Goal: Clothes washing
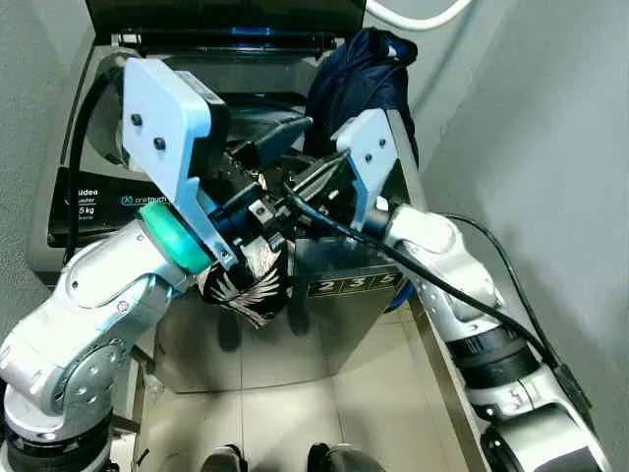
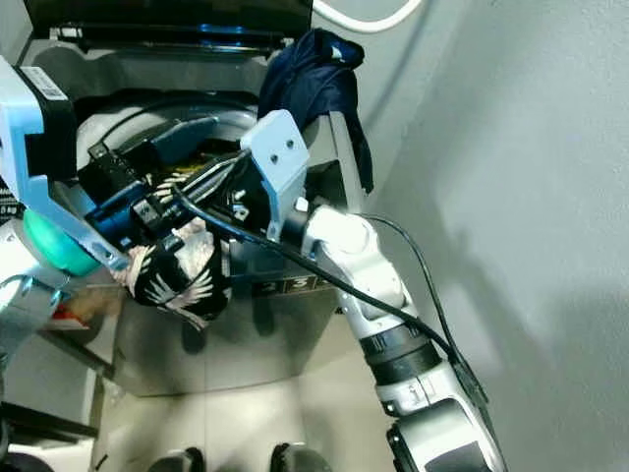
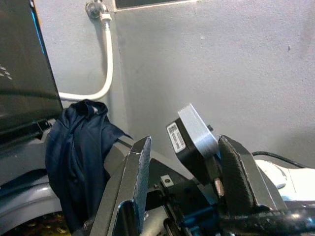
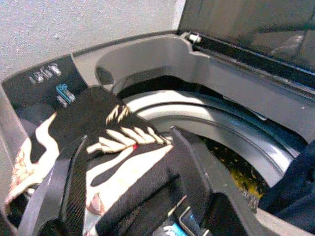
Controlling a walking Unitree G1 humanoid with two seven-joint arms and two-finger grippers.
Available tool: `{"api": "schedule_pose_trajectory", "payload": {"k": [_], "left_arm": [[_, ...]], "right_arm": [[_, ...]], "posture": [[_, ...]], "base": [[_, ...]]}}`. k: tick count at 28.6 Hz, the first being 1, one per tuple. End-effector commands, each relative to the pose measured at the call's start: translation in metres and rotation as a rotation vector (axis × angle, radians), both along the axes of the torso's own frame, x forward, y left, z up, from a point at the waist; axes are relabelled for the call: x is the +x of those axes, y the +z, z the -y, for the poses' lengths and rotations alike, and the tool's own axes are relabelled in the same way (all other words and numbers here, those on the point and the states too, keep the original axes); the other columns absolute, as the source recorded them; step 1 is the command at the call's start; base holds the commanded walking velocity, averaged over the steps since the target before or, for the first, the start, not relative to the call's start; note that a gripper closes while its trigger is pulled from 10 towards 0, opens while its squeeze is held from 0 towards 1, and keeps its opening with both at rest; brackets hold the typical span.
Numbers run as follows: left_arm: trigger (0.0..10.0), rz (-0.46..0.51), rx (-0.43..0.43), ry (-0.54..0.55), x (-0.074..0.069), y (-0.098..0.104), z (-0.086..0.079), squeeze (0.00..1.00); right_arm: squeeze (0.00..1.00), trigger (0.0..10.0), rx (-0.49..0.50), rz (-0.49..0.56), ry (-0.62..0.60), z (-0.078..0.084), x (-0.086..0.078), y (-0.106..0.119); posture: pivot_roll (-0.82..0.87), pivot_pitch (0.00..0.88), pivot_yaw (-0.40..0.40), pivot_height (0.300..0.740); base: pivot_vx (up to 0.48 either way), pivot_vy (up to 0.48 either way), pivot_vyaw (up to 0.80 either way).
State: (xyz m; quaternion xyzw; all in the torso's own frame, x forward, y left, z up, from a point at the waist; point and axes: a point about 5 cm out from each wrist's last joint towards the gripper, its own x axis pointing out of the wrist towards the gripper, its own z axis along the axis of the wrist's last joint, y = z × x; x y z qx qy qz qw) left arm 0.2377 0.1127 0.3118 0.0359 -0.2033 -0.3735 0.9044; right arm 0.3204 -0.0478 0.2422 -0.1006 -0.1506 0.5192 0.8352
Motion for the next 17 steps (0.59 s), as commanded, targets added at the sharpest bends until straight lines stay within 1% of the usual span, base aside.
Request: {"api": "schedule_pose_trajectory", "payload": {"k": [1, 4, 7, 12, 13, 15, 16, 17], "left_arm": [[10.0, 0.037, -0.120, 0.340, 0.015, 0.012, -0.053, 0.00], [10.0, 0.026, -0.126, 0.325, 0.016, 0.008, -0.048, 0.00], [10.0, 0.015, -0.125, 0.313, 0.016, 0.006, -0.047, 0.00], [10.0, 0.009, -0.124, 0.308, 0.017, 0.005, -0.046, 0.00], [10.0, 0.006, -0.125, 0.307, 0.017, 0.004, -0.046, 0.00], [10.0, 0.006, -0.125, 0.307, 0.017, 0.004, -0.046, 0.00], [10.0, 0.000, -0.126, 0.309, 0.017, 0.003, -0.046, 0.00], [10.0, -0.004, -0.127, 0.312, 0.017, 0.003, -0.046, 0.00]], "right_arm": [[0.00, 10.0, -0.110, 0.045, 0.162, -0.004, -0.024, -0.014], [0.00, 10.0, -0.129, 0.036, 0.184, -0.008, -0.031, -0.017], [0.00, 10.0, -0.158, 0.046, 0.175, -0.015, -0.033, -0.023], [0.00, 10.0, -0.189, 0.061, 0.154, -0.021, -0.031, -0.029], [0.00, 10.0, -0.225, 0.085, 0.129, -0.025, -0.028, -0.032], [0.00, 10.0, -0.225, 0.085, 0.129, -0.025, -0.028, -0.032], [0.00, 10.0, -0.278, 0.122, 0.095, -0.029, -0.024, -0.038], [0.00, 10.0, -0.299, 0.132, 0.084, -0.030, -0.022, -0.041]], "posture": [[0.07, 0.129, 0.001, 0.740], [0.07, 0.126, 0.003, 0.740], [0.06, 0.123, 0.001, 0.740], [0.07, 0.123, -0.001, 0.740], [0.07, 0.122, -0.006, 0.740], [0.07, 0.122, -0.006, 0.740], [0.07, 0.122, -0.007, 0.740], [0.08, 0.121, -0.011, 0.740]], "base": [[0.000, 0.000, 0.00], [0.000, 0.000, 0.00], [0.000, 0.000, 0.00], [0.000, 0.000, 0.00], [0.000, 0.000, 0.00], [0.000, 0.000, 0.00], [0.000, 0.000, 0.00], [0.000, 0.000, 0.00]]}}
